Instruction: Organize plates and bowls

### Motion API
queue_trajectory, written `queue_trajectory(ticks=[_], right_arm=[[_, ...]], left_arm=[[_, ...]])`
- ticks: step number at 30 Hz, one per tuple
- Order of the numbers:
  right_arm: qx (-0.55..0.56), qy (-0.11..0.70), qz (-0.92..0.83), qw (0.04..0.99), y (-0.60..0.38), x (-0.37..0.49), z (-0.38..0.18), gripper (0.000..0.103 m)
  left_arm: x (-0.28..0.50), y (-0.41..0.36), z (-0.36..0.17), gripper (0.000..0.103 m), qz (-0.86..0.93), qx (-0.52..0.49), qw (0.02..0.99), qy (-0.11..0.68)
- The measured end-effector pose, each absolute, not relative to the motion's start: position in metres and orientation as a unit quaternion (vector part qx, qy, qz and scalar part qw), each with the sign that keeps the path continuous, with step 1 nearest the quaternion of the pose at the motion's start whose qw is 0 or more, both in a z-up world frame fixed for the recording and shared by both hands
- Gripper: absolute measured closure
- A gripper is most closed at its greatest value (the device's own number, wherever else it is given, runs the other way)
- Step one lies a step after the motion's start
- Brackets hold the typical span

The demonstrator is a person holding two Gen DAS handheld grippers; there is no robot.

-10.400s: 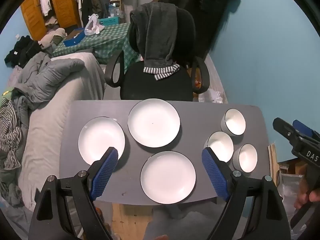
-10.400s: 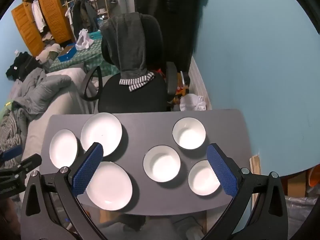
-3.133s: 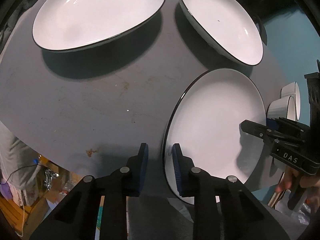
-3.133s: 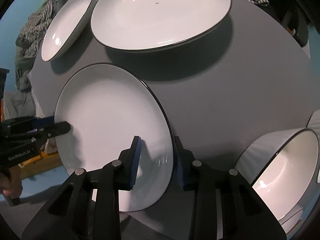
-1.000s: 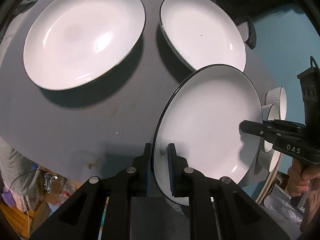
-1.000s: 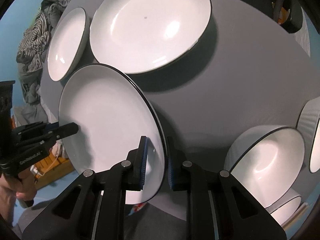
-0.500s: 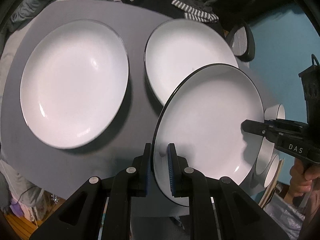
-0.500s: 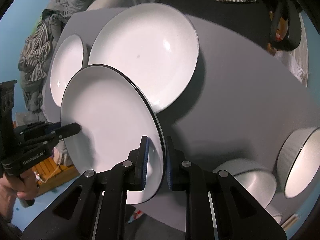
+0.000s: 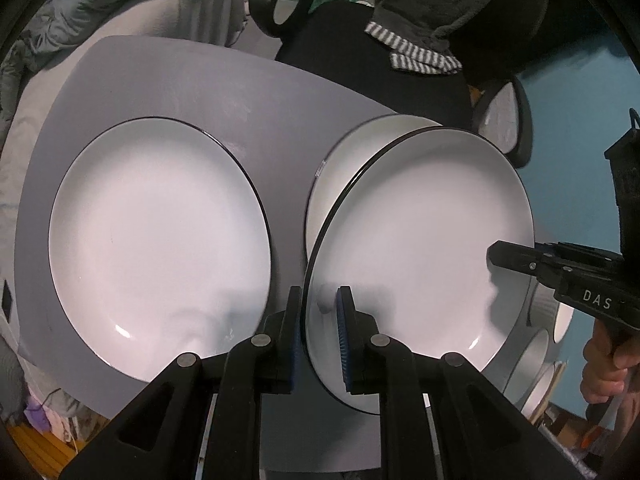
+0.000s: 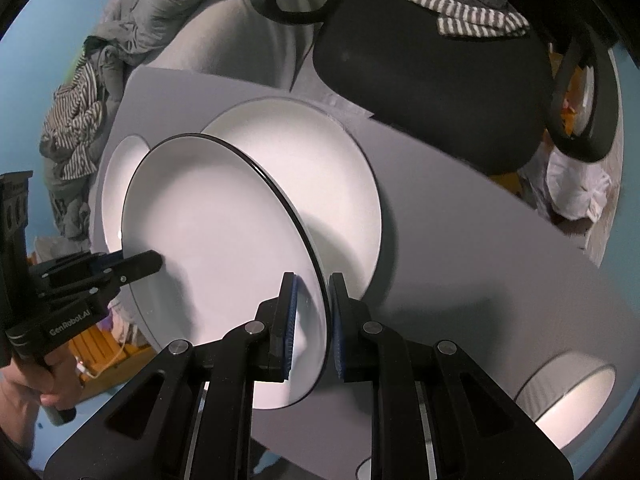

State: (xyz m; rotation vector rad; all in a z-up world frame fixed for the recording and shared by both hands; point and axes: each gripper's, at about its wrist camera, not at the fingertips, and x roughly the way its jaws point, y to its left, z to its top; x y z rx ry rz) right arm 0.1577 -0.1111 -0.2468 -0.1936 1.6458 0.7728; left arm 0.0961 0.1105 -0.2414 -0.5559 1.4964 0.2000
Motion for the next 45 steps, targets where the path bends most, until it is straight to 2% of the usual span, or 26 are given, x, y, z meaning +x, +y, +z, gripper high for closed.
queue_trajectory(ticks=[28,31,34,38,41,45], right_arm=[[-0.086,0.741,0.300,0.595,-0.102,0.197,-0.266,0.087],[-0.094,0.747,0.295,0.589,-0.100,0.198,-0.267,0.083],[-0.112,0.750,0.294,0.582,-0.094,0.196,-0.265,0.074],[-0.148,0.749,0.290,0.577,-0.083,0.191,-0.263,0.063],[-0.173,0.750,0.285,0.571,-0.077,0.188,-0.263,0.056],[-0.211,0.744,0.279,0.569,-0.069,0.183,-0.262,0.053]], left_arm=[[0.127,0.106,-0.261,0.087,0.114,-0.212,0.683,0.689],[0.127,0.104,-0.262,0.087,0.113,-0.207,0.683,0.691],[0.126,0.103,-0.262,0.087,0.114,-0.202,0.683,0.693],[0.126,0.103,-0.262,0.077,0.123,-0.192,0.685,0.692],[0.125,0.104,-0.261,0.076,0.122,-0.196,0.684,0.692],[0.123,0.099,-0.258,0.074,0.117,-0.178,0.687,0.694]])
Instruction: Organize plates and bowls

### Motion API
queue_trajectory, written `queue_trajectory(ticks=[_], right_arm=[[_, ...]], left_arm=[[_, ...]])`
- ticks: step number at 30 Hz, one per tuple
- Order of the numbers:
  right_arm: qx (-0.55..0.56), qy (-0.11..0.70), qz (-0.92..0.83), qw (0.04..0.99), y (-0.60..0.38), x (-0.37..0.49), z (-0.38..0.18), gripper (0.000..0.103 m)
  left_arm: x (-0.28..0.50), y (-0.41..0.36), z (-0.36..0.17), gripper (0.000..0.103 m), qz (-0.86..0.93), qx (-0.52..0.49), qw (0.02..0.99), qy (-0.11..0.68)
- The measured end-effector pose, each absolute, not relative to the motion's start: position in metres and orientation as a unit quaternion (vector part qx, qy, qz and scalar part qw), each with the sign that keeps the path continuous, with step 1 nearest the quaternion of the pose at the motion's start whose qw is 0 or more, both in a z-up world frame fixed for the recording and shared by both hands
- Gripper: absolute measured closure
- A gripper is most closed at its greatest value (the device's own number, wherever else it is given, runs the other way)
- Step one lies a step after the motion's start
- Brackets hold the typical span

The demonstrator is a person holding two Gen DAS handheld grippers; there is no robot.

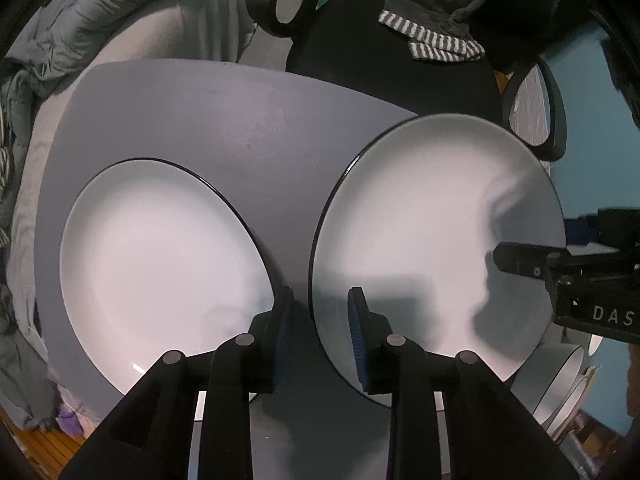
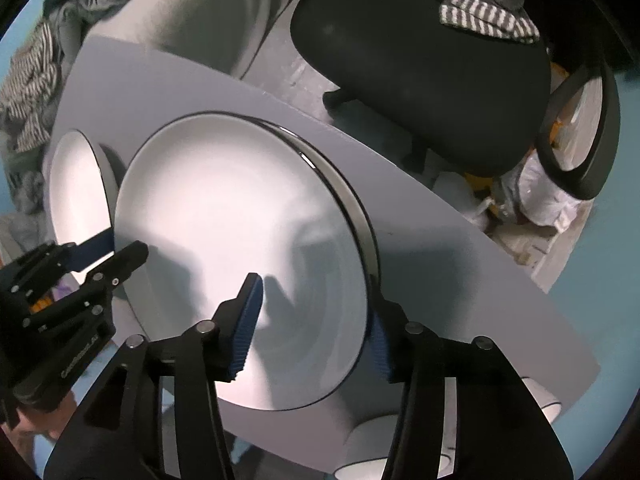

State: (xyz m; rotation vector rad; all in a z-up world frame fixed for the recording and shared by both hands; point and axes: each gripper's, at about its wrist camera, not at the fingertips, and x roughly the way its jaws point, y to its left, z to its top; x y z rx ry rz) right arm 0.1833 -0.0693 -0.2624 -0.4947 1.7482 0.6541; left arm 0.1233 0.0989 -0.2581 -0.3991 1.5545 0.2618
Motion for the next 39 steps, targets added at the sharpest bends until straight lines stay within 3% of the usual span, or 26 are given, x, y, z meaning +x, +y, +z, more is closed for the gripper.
queue_trajectory(ticks=[3,7,14,17,39], right_arm=[[-0.242,0.734,0.265,0.576,-0.064,0.179,-0.259,0.052],[-0.311,0.701,0.240,0.595,-0.056,0.169,-0.256,0.042],[-0.346,0.674,0.242,0.606,-0.054,0.155,-0.260,0.041],[-0.355,0.657,0.243,0.619,-0.052,0.149,-0.256,0.041],[-0.328,0.591,0.238,0.697,-0.053,0.136,-0.194,0.034]], left_arm=[[0.120,0.097,-0.254,0.072,0.118,-0.178,0.690,0.692],[0.116,0.095,-0.251,0.069,0.117,-0.182,0.691,0.690],[0.109,0.095,-0.243,0.065,0.125,-0.172,0.696,0.686],[0.104,0.098,-0.238,0.055,0.137,-0.167,0.701,0.679],[0.058,0.118,-0.180,0.041,0.157,-0.111,0.747,0.637]])
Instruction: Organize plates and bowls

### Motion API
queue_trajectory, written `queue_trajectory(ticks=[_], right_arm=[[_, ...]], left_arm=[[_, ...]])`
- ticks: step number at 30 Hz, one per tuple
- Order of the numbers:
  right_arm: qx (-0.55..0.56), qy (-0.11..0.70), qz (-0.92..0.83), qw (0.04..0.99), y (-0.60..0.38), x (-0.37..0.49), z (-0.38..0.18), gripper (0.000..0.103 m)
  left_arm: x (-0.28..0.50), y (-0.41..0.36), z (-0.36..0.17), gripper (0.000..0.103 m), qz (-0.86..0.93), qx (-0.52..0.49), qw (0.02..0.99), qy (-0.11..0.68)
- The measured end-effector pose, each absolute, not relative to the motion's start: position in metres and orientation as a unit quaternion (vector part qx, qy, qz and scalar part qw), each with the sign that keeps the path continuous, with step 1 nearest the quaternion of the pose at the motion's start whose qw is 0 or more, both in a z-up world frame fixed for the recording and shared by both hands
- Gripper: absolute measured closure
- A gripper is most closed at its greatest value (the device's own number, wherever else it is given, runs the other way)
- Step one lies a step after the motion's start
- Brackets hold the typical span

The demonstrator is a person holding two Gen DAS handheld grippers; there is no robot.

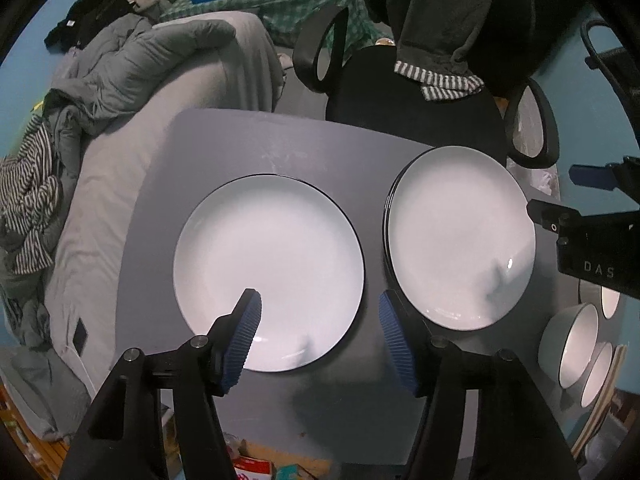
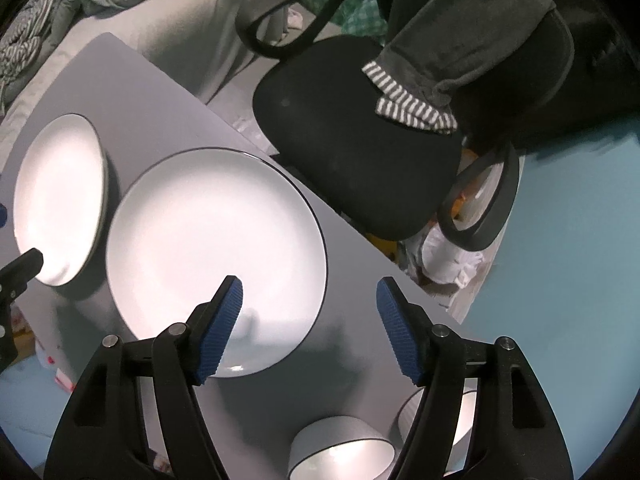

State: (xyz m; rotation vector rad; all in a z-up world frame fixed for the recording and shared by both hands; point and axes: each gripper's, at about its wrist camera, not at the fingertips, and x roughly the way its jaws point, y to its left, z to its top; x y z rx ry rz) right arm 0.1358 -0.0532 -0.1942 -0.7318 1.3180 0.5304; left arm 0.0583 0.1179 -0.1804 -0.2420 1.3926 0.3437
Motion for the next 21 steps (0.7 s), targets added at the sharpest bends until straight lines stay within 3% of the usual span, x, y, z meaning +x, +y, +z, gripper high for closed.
queue_trajectory(ticks=[12,21], right_arm=[[-0.330,0.566,0.282,0.701,-0.027,0.115,-0.165,0.034],[-0.339,0.567,0.310,0.684,0.009,0.102,-0.173,0.034]], left_arm=[[0.020,0.158,-0.175,0.040,0.179,-0.144,0.740,0.632],[-0.008,0.192,-0.194,0.040,0.211,-0.179,0.718,0.639]])
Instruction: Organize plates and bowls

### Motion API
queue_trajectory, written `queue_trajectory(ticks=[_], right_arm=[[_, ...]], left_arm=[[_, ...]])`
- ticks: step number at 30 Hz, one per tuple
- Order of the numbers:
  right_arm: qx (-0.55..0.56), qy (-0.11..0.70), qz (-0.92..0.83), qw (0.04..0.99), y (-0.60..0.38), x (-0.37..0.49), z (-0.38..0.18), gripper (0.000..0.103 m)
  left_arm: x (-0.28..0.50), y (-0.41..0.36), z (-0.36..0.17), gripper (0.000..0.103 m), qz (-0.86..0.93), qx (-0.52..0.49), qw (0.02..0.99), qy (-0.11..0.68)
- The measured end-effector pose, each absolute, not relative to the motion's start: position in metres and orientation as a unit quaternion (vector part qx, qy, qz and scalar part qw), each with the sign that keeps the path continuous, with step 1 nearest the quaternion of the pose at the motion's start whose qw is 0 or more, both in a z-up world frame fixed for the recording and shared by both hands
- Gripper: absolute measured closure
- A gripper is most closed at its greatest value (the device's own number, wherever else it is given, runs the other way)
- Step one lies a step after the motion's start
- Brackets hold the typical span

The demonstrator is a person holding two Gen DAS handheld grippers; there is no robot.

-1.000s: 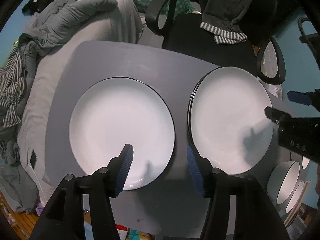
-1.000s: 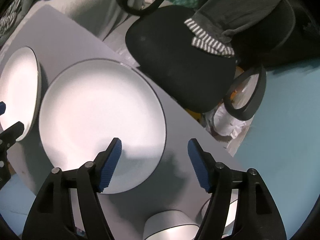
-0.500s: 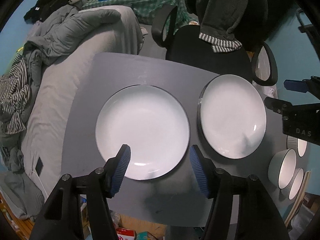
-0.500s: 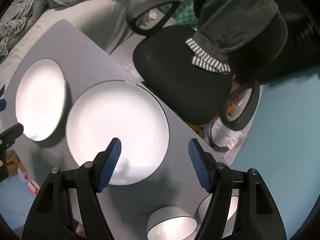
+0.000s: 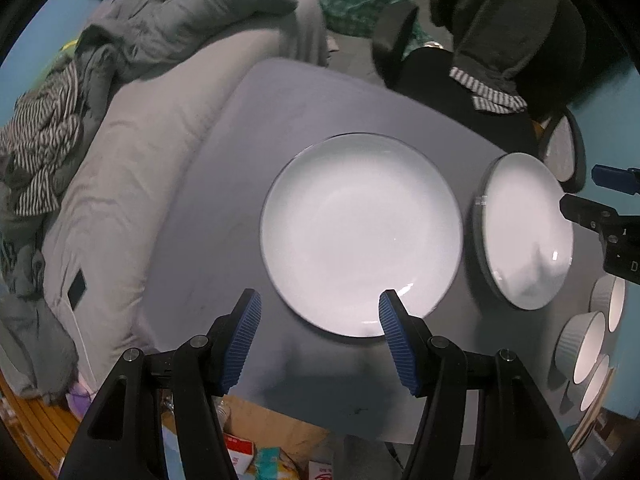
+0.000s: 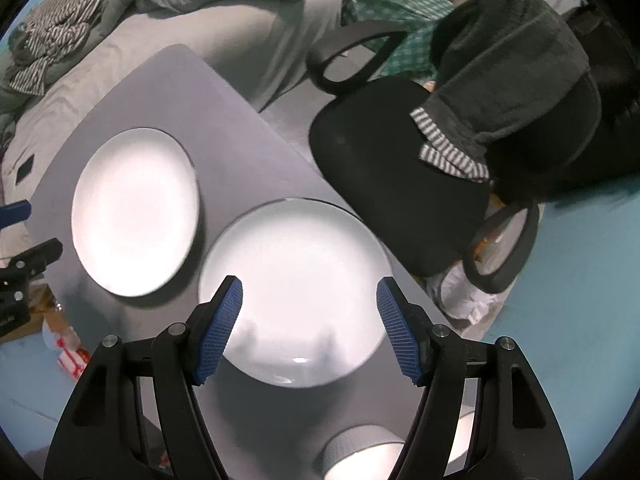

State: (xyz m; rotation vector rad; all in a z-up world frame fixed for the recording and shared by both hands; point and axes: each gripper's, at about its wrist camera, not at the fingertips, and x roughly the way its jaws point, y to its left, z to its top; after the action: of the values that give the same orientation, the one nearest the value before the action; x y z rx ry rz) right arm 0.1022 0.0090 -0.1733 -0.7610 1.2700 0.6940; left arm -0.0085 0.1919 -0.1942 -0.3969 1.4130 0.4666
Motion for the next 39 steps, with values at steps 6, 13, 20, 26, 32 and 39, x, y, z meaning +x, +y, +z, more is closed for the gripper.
queue_trajectory(ticks=[6,13,20,26,32,39], right_arm=[[-0.346,0.568,0.329,0.671,0.036,0.095,-0.183,0.034],[-0.342,0.576,0.344,0.658,0.065,0.098,-0.194,0.034],[-0.325,0.592,0.361,0.643,0.087,0.101,-0.209,0.034],[-0.329,0.598,0.365,0.634,0.103,0.107,-0.228,0.034],[-0.322,0.606,0.372,0.625,0.113,0.112,-0.246,0.034],[-0.294,0.625,0.381,0.614,0.118,0.115,-0.258,0.034]], left_arm=[[-0.023,0.214,-0.206,0.040,0.227,-0.194,0.706,0.642],[-0.033,0.242,-0.221,0.040,0.241,-0.214,0.691,0.647],[-0.033,0.260,-0.236,0.040,0.238,-0.236,0.682,0.651],[-0.036,0.274,-0.253,0.040,0.238,-0.264,0.668,0.654],[-0.032,0.280,-0.264,0.039,0.230,-0.268,0.667,0.656],[-0.026,0.283,-0.265,0.039,0.213,-0.279,0.673,0.650]])
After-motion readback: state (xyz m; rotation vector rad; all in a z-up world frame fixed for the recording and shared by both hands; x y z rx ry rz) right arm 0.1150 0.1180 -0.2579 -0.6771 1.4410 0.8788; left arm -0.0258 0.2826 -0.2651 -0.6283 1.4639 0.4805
